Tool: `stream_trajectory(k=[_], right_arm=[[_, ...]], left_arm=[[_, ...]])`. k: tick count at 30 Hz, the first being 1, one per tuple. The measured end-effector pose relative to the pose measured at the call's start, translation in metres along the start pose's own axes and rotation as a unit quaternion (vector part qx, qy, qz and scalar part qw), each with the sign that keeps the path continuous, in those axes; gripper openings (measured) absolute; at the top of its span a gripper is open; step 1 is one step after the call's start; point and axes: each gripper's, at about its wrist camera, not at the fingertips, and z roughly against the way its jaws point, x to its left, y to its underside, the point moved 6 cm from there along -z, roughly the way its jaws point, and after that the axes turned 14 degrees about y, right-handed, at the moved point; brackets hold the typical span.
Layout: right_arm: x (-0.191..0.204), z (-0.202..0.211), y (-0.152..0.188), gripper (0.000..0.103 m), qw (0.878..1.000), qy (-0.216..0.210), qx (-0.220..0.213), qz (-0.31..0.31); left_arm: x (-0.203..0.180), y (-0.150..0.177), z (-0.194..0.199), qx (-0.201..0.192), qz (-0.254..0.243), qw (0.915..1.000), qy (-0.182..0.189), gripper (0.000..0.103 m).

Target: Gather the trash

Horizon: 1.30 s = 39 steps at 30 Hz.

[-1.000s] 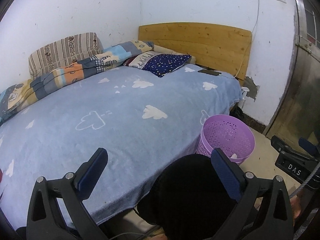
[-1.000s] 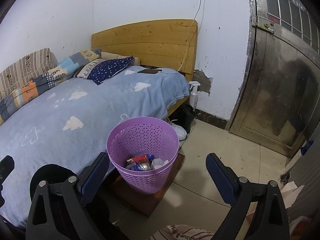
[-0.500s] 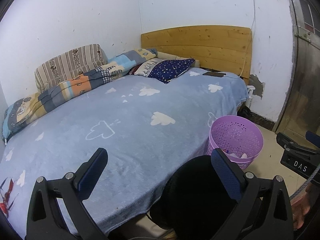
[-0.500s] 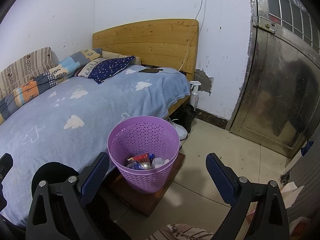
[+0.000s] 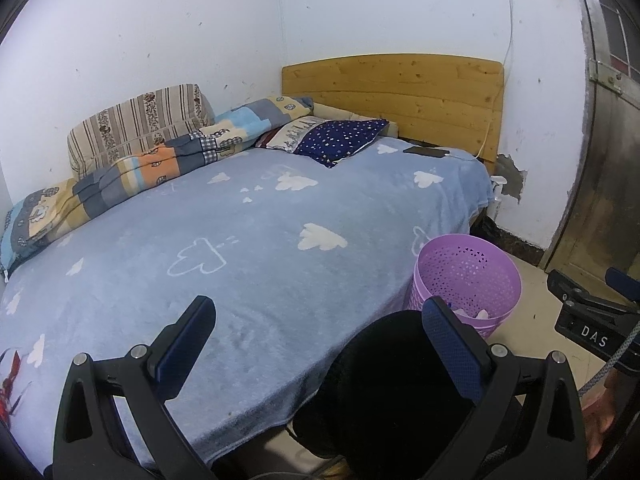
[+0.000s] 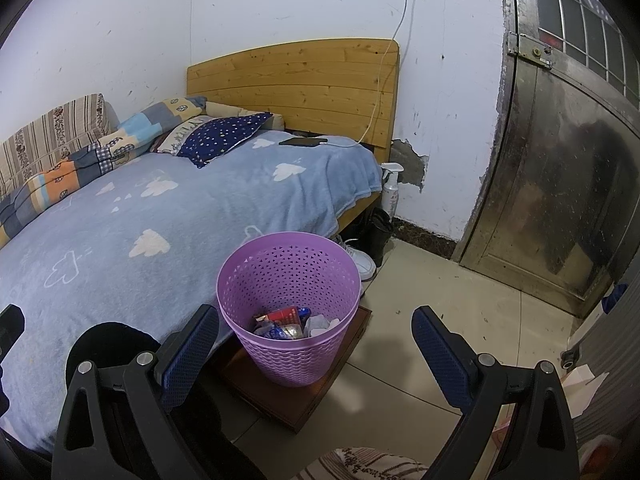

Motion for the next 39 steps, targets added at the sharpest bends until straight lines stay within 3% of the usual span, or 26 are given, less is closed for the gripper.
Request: stream_trajectory(k=[39], right_arm=[[0.0024, 0.0016, -0.0002, 0.098, 1.000, -0.001, 0.000, 0.002]], left_arm=[[-0.0074, -0.0049, 0.0044, -0.007, -0.011, 0.9998, -0.017, 0.103]])
